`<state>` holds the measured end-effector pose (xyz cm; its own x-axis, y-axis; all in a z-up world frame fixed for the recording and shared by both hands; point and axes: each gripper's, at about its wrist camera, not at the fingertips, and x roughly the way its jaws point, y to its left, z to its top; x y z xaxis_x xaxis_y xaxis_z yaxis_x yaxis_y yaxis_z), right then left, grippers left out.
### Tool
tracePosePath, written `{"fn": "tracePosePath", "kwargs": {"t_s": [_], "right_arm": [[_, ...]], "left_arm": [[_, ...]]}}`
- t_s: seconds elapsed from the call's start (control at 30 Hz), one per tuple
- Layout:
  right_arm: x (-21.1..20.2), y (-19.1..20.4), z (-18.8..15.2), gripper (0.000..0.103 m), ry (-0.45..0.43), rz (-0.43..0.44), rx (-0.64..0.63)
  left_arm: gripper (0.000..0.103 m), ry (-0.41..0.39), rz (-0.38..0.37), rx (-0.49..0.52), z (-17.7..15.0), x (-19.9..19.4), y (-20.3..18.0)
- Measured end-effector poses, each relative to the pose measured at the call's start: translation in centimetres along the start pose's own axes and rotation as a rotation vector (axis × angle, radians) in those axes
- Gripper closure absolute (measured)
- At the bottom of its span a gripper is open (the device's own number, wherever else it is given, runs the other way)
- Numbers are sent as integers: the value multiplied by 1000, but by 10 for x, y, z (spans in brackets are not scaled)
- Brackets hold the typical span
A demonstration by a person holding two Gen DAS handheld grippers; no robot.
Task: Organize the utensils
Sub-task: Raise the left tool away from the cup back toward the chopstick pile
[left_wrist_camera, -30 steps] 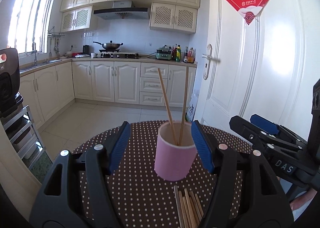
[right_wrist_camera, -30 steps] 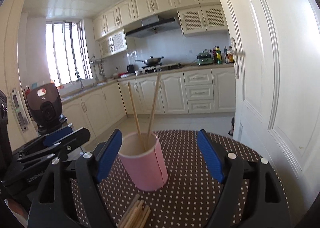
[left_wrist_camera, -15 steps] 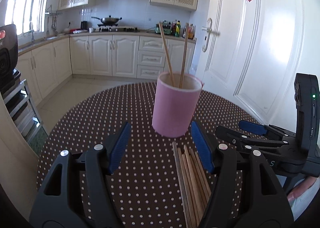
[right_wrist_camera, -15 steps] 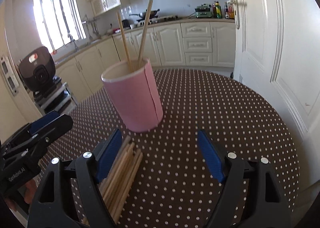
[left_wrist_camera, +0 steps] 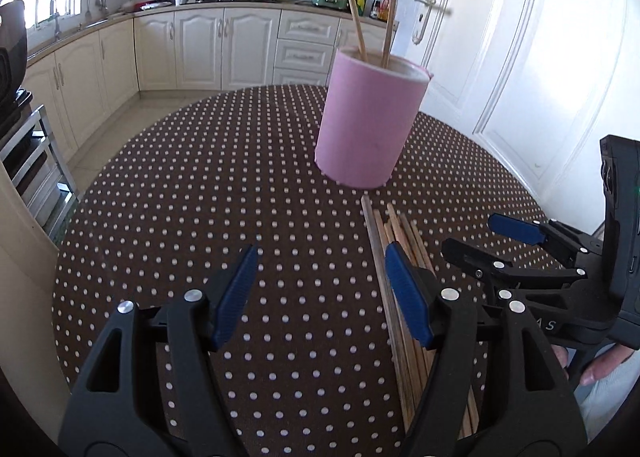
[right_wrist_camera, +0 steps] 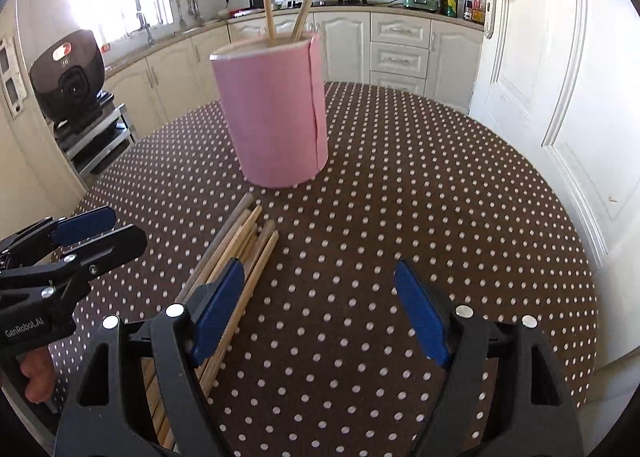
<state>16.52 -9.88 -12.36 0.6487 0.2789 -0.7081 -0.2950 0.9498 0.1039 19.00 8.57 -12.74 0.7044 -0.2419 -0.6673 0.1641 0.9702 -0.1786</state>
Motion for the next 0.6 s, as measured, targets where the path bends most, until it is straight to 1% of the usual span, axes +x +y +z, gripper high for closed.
{"fn": "tracePosePath", "kwargs": {"t_s": [0.13, 0.3, 0.43, 0.6], "right_arm": [[5, 2, -2, 29, 26, -5, 5], [5, 2, -1, 29, 35, -12, 5], [6, 7, -3, 29, 50, -9, -9], [9, 12, -3, 29, 62, -28, -25]], "left_arm": [[36, 33, -4, -3, -6, 2, 1], [36, 61, -10, -8, -15, 2, 4], [35, 73, -22, -8, -17, 1, 5], [34, 88, -35, -7, -20, 0, 6]]}}
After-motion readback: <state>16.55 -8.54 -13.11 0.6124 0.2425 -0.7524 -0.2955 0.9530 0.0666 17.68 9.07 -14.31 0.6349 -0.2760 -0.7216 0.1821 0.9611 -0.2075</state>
